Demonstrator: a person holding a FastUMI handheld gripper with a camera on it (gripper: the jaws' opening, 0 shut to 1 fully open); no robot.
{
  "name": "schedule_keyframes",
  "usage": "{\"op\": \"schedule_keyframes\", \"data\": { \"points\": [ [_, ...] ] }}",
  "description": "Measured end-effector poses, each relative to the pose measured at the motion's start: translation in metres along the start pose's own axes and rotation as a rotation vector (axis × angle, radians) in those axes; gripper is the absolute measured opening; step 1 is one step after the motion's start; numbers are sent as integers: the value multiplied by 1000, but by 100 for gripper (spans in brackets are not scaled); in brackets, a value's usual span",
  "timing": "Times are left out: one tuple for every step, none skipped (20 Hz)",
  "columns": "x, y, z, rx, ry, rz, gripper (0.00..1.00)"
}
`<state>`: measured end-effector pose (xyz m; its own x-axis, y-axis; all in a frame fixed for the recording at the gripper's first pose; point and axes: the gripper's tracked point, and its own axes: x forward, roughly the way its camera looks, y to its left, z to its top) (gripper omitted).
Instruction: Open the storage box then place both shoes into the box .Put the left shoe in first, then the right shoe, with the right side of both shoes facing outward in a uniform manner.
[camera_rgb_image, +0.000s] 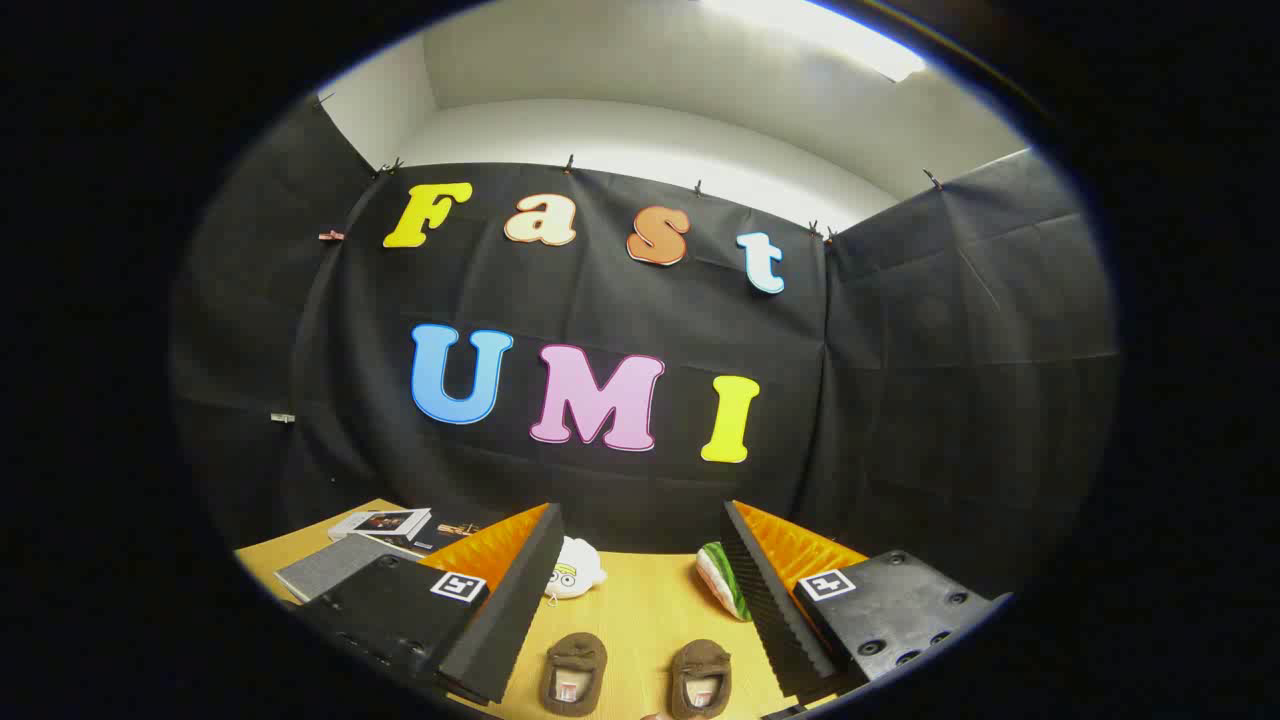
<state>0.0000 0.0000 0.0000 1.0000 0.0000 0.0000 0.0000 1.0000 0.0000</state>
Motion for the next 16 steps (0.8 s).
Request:
{"op": "schedule_keyframes", "data": {
  "points": [
    [-1, -3, -2, 17, 6, -9, 97],
    [-2, -4, -5, 33, 9, -13, 97],
    [-2, -4, -7, 41, 10, -14, 97],
    [-2, -4, -10, 36, 15, -15, 97],
    [-1, -3, -13, 25, 21, -10, 97],
    [-1, -2, -15, 16, 28, -6, 97],
    [-1, -2, -17, 17, 34, 0, 97],
    [-3, -1, -16, 33, 36, 5, 97],
    [-3, 0, -15, 49, 36, 3, 97],
    [-2, -2, -18, 58, 44, -5, 97],
    [-3, -3, -21, 63, 57, -10, 97],
    [-2, -3, -26, 68, 73, -11, 97],
    [-1, -3, -31, 74, 91, -12, 97],
    [-2, -2, -35, 80, 104, -11, 97],
    [-1, -2, -38, 86, 117, -12, 97],
    [0, -1, -41, 92, 126, -16, 97]
  ]
}}
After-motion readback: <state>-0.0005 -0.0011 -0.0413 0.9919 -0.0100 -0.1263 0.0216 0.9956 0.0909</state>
